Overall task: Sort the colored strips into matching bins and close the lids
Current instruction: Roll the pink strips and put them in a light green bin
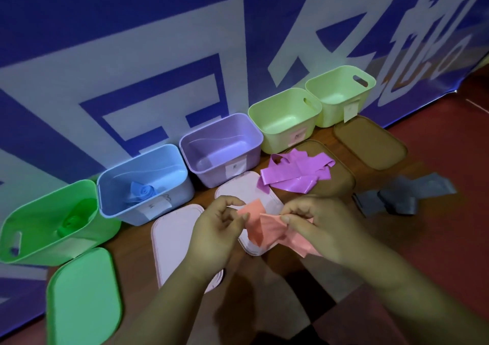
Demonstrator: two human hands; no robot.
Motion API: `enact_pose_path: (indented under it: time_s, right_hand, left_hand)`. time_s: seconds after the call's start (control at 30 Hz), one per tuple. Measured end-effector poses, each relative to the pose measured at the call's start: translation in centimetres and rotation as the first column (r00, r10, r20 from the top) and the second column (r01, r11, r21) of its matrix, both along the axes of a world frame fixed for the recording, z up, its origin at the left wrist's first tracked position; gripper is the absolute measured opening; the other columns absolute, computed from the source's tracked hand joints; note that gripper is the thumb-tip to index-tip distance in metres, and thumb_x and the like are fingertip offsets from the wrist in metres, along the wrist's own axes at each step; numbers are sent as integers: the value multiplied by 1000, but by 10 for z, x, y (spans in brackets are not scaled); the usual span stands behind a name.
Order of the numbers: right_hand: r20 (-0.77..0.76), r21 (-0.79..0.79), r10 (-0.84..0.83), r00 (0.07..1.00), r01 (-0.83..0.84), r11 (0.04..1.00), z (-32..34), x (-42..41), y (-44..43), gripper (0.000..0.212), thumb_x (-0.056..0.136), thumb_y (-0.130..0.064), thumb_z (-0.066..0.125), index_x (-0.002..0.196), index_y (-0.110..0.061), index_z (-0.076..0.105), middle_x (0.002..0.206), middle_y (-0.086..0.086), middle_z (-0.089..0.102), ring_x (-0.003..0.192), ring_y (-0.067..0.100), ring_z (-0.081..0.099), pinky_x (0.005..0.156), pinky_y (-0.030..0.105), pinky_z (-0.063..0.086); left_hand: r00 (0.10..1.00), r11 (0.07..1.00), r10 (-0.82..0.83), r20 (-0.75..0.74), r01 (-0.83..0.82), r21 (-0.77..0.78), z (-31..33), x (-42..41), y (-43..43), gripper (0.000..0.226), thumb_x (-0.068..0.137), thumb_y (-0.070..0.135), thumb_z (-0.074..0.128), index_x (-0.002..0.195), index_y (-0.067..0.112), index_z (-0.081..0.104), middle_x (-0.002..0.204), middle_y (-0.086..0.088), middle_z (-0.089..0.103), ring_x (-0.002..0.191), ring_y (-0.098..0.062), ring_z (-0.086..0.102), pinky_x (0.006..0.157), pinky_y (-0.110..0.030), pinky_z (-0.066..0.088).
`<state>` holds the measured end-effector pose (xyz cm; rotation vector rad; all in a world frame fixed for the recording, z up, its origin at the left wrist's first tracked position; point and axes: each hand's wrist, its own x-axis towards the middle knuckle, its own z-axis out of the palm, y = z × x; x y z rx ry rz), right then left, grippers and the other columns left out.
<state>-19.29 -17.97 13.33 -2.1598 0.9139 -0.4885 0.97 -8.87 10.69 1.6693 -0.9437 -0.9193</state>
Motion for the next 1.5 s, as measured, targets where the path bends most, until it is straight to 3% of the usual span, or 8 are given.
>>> enact_pose_path:
  time_s: [0.2,0.3,0.53,0.73,0.87,1.13,1.3,1.5]
  right_hand:
    - [-15,0,38,999,-38,999,-11,15,19,8,88,-26,65,80,-26,68,80,-12,65,80,9,62,71,30,49]
    - [8,0,24,1000,-24,1000,-14,17,26,10,88,-20,69,81,-27,69,82,-17,65,80,7,62,69,22,47]
    - [21,55,57,998,-58,997,-19,11,26,6,88,-20,71,84,-24,71,83,-16,67,83,5,64,72,17,46]
    - [53,79,26,998,-30,996,-30,1,16,7,87,-16,73,83,-21,73,77,-19,63,77,3,61,67,10,41]
    - [80,175,-110,991,95,980,-59,-9,8,13,83,-20,76,89,-30,72,84,-20,68,79,4,66,71,21,51]
    - [-233,133,-138,963,172,976,-165,-65,1,19,76,-46,66,90,-34,73,91,-25,61,88,-7,58,79,22,50]
    - [-331,15,-141,933,155,988,-210,-66,1,31,67,-37,78,96,-29,74,105,-7,63,94,19,60,81,34,52]
    - [-436,-49,-165,885,160,986,-225,-54,3,21,69,-37,78,89,-30,75,106,-1,63,92,25,59,76,36,52]
  left_hand:
    - [994,996,-51,94,57,-62,4,10,29,27,93,0,60,95,27,63,77,8,66,71,-7,62,67,-15,48]
    - [979,991,-111,172,122,-56,5,11,35,31,93,-4,56,83,22,68,81,12,68,75,-5,63,71,-15,47]
    - [996,994,-81,-22,79,-71,4,4,31,25,89,4,68,95,27,76,91,8,73,77,-5,65,72,-15,49]
    - [936,959,-264,233,280,-38,-15,-1,16,12,83,18,78,88,29,77,84,9,69,81,-15,65,71,-23,50]
    - [932,973,-217,290,230,-11,-30,-10,5,11,87,19,74,78,26,74,78,10,67,77,-14,65,70,-28,51]
    - [864,951,-287,414,205,231,-73,-16,3,7,89,33,69,88,34,76,91,22,71,82,0,66,75,-21,54]
    - [867,934,-312,389,204,294,-88,-23,1,8,89,34,69,84,35,75,84,20,70,79,-1,66,73,-21,52]
    - [911,941,-251,326,150,305,-90,-30,0,7,88,32,72,82,30,77,80,16,72,75,-4,67,68,-19,52]
